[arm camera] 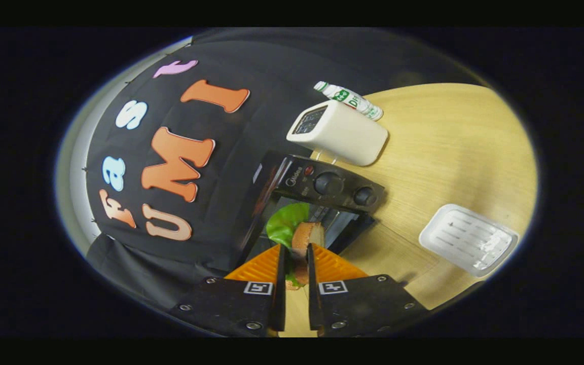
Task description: Open the toaster oven, put the food inside, and close the toaster oven door.
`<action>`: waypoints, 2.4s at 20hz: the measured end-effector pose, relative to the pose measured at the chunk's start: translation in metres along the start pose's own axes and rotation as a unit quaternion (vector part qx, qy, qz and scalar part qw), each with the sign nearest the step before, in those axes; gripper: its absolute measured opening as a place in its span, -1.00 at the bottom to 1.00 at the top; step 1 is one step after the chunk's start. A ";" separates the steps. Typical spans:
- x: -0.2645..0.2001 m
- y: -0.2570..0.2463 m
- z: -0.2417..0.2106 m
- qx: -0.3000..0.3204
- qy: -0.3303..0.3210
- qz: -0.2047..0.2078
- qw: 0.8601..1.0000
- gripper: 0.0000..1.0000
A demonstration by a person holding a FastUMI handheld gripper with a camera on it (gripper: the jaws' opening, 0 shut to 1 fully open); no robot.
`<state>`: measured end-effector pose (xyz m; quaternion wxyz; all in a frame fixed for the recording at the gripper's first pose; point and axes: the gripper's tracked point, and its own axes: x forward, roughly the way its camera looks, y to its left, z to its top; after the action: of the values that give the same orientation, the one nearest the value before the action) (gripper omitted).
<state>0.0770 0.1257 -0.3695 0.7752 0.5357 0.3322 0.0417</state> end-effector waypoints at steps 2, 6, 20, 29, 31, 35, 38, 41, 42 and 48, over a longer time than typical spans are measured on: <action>0.012 0.000 -0.014 0.019 0.007 0.001 1.000 -0.62; 0.021 0.000 -0.001 0.053 -0.039 0.009 0.998 -0.86; 0.091 -0.016 -0.041 0.062 -0.015 -0.070 0.996 -0.45; 0.041 -0.026 -0.066 -0.044 0.032 -0.117 0.992 0.95; 0.017 -0.018 -0.069 -0.098 0.037 -0.113 0.988 0.97; -0.024 -0.006 -0.070 -0.213 0.046 -0.112 0.970 0.96; -0.053 -0.007 -0.073 -0.317 0.053 -0.128 0.938 0.96; -0.077 -0.022 -0.073 -0.421 0.056 -0.158 0.891 0.97; -0.080 -0.026 -0.078 -0.442 0.062 -0.160 0.880 0.97; -0.089 -0.071 -0.112 -0.485 0.116 -0.184 0.847 0.97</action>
<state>-0.0759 0.1485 -0.4116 0.8854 0.0113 0.4501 0.1158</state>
